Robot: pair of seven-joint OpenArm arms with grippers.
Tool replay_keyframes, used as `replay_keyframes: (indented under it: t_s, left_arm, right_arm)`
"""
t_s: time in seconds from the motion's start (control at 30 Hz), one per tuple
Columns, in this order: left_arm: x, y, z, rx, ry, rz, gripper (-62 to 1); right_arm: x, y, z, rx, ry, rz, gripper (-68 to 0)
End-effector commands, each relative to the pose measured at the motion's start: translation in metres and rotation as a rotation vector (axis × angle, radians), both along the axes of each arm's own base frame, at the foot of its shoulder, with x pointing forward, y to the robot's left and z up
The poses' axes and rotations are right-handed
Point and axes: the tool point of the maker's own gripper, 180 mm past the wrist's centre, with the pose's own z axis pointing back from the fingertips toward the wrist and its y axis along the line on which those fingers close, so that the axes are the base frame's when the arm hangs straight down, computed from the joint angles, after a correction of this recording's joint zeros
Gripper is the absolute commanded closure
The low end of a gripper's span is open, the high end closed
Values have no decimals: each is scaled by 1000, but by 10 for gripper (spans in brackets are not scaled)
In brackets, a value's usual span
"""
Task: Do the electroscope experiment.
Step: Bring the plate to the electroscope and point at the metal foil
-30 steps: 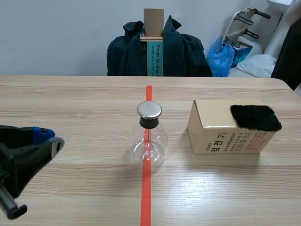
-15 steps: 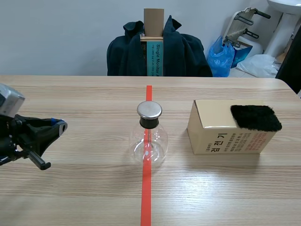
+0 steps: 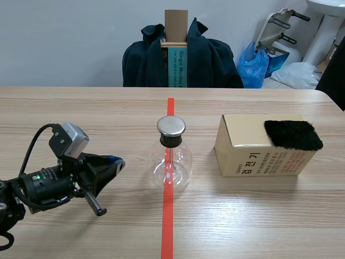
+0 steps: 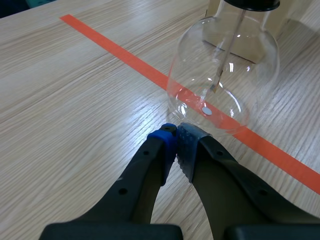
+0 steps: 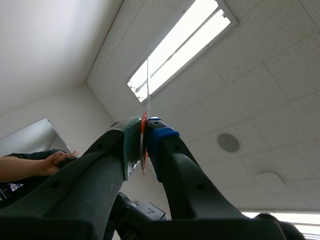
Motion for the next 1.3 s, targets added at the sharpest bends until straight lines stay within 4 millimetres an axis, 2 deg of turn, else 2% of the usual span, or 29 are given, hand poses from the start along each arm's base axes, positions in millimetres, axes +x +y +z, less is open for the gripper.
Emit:
replay_keyframes:
  t_s: [0.0, 0.3, 0.43, 0.6, 0.77, 1.0, 1.13, 1.27]
  left_arm:
    - [5, -7, 11, -22, -39, -12, -28]
    - [3, -22, 9, -13, -51, -33, -28]
    - [3, -22, 8, -8, -52, -36, -28]
    - [6, -20, 8, 2, -62, -19, -28]
    - [6, -20, 8, 3, -62, -19, -28]
    - [6, -20, 8, 3, -62, -19, -28]
    - [6, -20, 8, 3, -62, -19, -28]
    - [6, -20, 8, 2, -62, -19, -28]
  right_arm:
    - [-12, 2, 14, -11, -84, 8, -8]
    - [-15, 21, 12, -49, -80, 157, -8]
    - [-8, 43, 3, -108, 2, 270, -8]
    - [-9, 74, -14, -153, 69, 432, -8]
    - [-12, 106, -36, -110, 137, 580, -8]
    - [-9, 149, -84, -48, 307, 694, -8]
    - [-5, 167, -124, -61, 432, 695, -8]
    - [0, 174, -169, -98, 554, 667, -8]
